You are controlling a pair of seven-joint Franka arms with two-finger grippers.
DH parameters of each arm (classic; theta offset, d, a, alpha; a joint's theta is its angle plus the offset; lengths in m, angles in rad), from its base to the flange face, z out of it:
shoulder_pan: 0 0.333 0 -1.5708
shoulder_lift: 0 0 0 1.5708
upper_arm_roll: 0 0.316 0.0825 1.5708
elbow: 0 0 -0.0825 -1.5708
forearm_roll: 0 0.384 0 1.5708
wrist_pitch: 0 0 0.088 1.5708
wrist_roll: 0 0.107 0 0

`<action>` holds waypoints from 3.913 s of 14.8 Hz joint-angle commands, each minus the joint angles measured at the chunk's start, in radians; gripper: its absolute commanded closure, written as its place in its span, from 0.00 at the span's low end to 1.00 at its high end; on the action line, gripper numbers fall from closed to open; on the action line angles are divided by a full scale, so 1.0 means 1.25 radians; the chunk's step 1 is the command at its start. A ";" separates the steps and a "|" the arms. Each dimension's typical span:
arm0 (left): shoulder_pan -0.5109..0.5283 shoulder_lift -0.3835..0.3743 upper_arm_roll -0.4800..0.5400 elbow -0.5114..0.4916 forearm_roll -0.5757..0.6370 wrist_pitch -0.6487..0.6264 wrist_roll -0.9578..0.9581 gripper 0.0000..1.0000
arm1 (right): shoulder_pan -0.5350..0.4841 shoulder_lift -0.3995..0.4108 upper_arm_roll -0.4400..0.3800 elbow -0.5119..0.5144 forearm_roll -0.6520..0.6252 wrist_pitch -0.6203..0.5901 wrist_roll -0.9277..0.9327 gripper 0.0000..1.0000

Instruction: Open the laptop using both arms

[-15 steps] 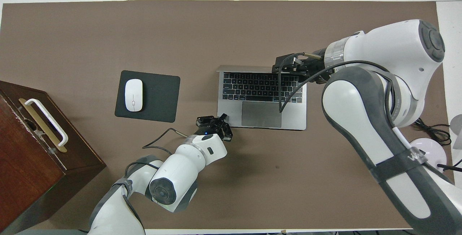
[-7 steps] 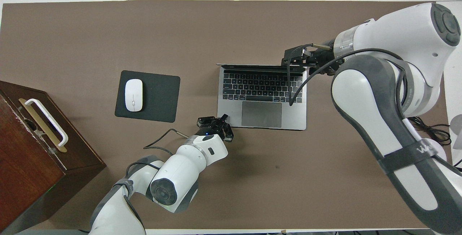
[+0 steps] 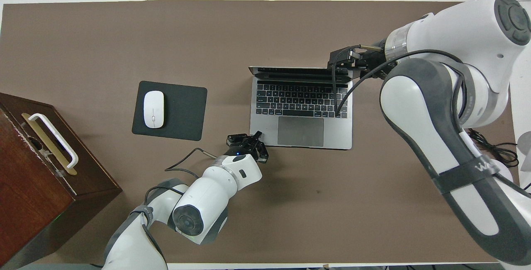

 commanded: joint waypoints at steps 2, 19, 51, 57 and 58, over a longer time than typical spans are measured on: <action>-0.013 0.018 0.008 0.018 -0.002 0.003 -0.012 1.00 | -0.029 0.045 0.009 0.090 -0.024 -0.067 0.006 0.00; -0.013 0.020 0.008 0.027 -0.002 0.000 -0.051 1.00 | -0.058 0.110 0.011 0.181 -0.043 -0.112 0.004 0.00; 0.204 -0.218 0.027 0.398 0.092 -1.132 -0.265 1.00 | -0.258 -0.145 0.019 -0.021 -0.274 -0.202 -0.240 0.00; 0.358 -0.278 0.027 0.442 0.115 -1.288 -0.057 1.00 | -0.258 -0.145 0.018 -0.017 -0.274 -0.194 -0.251 0.00; 0.389 -0.292 0.027 0.442 0.116 -1.305 -0.014 1.00 | -0.261 -0.145 0.018 -0.017 -0.274 -0.194 -0.251 0.00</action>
